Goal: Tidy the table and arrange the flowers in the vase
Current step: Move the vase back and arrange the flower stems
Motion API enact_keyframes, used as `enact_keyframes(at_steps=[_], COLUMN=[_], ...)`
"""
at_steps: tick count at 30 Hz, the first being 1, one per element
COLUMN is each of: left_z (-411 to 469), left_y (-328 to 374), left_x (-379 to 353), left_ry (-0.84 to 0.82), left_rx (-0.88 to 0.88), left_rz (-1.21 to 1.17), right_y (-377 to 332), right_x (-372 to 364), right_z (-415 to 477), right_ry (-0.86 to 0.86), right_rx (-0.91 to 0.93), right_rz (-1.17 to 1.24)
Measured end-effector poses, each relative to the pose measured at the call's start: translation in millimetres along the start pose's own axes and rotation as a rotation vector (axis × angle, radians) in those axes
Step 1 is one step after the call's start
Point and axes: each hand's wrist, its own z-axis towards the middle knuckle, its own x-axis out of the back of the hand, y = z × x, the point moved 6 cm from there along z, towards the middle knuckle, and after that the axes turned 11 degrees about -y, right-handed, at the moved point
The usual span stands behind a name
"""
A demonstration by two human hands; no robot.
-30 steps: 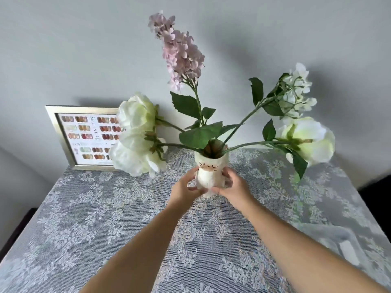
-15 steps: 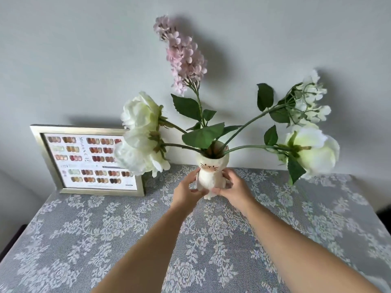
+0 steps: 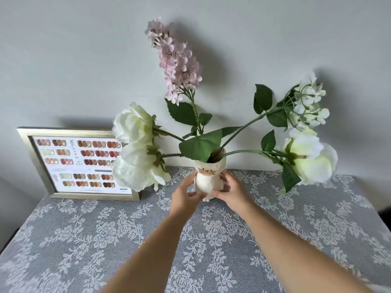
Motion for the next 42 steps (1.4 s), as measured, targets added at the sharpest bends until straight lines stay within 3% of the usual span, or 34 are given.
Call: enact_keyframes(at_steps=[10,19,23,29,33,37,42], left_z=[-19.6,-91.3,-131.9,-178.2,-189.9,-184.3,-166.9], left_y=[13.9,43.9,71.0,157.0,208.9,226.0,203.8], left_x=[-0.8,-5.0,-4.3,14.5,37.4,62.7,89.5], left_ry=[0.047,0.043,0.094,0.238,0.309,0.372,0.381], left_rx=[-0.016,-0.064,-0.169,-0.459,-0.566,-0.527,-0.260], left_rz=[-0.025,0.197,0.274,0.496,0.561,0.708,0.954], right_y=[-12.8,-46.8,-83.0,-187.3,-233.0,-235.9,-208.3], right_x=[2.9,1.6,-4.7,9.4,39.3,81.4,115.4], right_z=[-17.7,-91.9,-130.6,-166.7,-174.7,-175.7,-176.2], right_ry=[0.091,0.154,0.153,0.219,0.314,0.418,0.498], right_rx=[-0.016,0.001,0.121,0.458,0.543,0.479,0.317], right_rz=[-0.057,-0.206,-0.320,-0.460,-0.527,-0.570,-0.727])
